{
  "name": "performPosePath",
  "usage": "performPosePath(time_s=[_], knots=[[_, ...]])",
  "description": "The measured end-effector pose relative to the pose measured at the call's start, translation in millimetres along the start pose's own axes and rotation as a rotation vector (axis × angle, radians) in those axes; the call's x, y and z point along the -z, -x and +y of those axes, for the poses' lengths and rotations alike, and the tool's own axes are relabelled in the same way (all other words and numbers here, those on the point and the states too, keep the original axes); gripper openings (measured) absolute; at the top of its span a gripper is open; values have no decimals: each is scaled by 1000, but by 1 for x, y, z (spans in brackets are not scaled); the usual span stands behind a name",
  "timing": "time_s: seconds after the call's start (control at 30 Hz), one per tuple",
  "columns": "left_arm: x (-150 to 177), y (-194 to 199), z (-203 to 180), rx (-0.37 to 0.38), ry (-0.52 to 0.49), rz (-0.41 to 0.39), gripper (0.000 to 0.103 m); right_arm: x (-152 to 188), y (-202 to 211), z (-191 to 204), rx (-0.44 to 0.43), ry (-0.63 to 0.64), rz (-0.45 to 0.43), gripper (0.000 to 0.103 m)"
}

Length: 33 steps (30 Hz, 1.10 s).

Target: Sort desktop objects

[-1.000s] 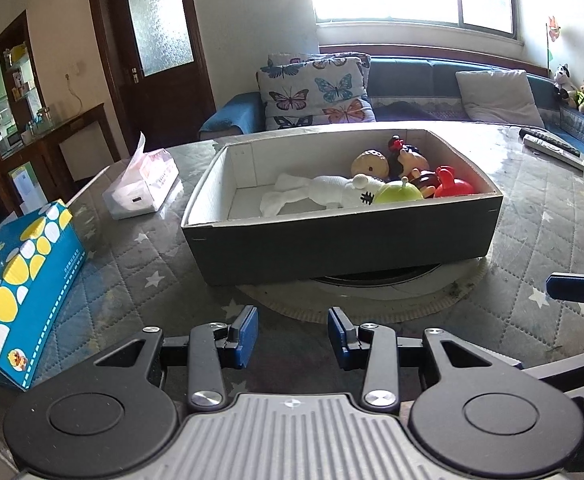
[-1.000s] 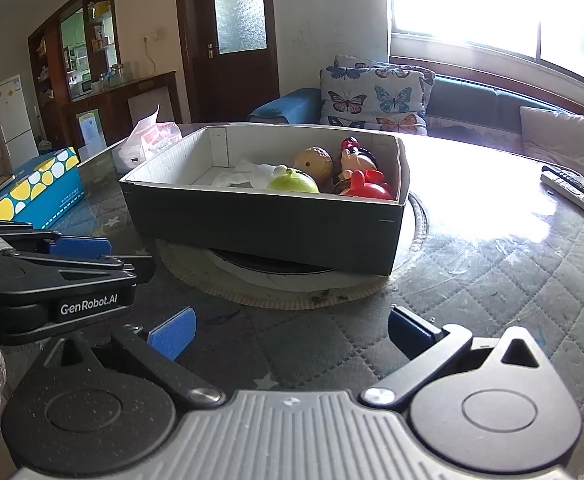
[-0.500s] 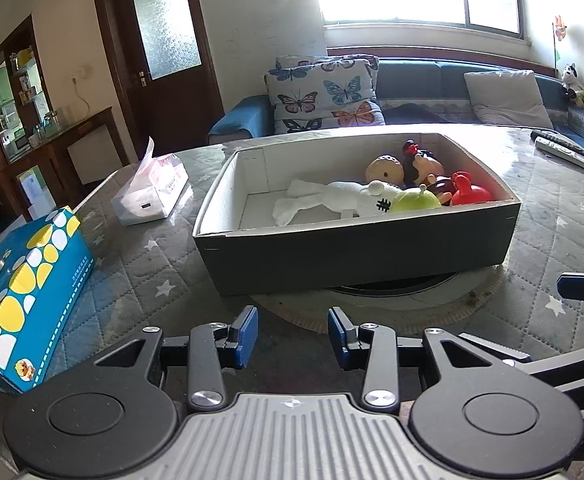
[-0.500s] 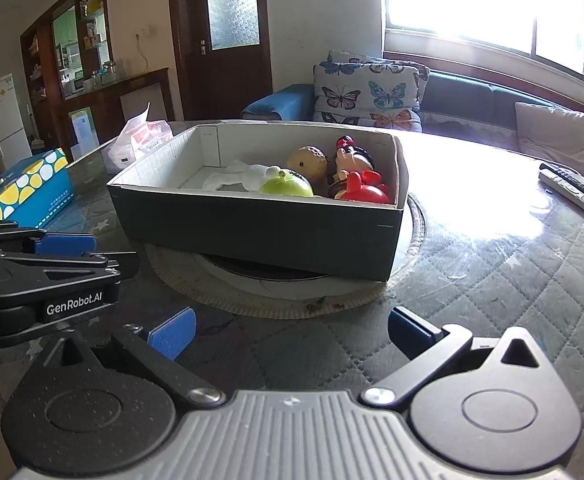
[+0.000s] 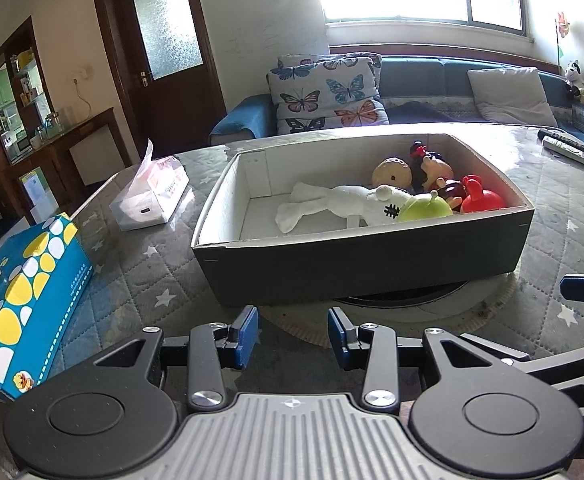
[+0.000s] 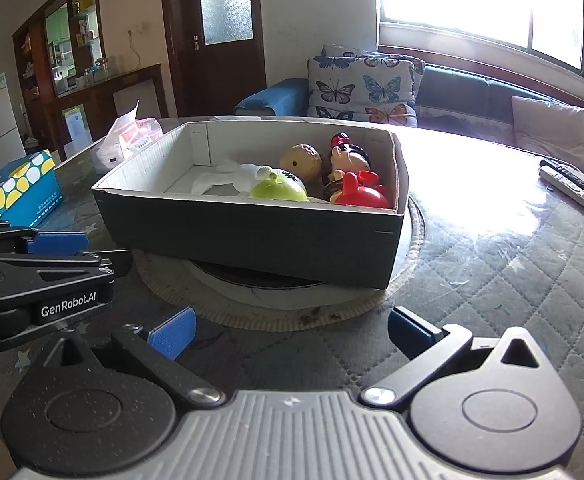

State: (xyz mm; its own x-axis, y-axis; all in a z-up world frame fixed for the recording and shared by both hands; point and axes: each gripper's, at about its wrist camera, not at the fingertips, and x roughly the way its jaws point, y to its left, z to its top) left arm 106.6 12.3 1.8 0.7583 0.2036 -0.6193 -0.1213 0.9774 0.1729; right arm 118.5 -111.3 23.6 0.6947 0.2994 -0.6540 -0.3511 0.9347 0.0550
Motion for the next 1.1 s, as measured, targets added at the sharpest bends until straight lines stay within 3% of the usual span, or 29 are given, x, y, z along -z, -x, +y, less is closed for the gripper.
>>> performPosePath(time_s=[1.1], knots=[[-14,-41,7,-4,-4,62,41,-20,-44,-2,19,-13,59,103]])
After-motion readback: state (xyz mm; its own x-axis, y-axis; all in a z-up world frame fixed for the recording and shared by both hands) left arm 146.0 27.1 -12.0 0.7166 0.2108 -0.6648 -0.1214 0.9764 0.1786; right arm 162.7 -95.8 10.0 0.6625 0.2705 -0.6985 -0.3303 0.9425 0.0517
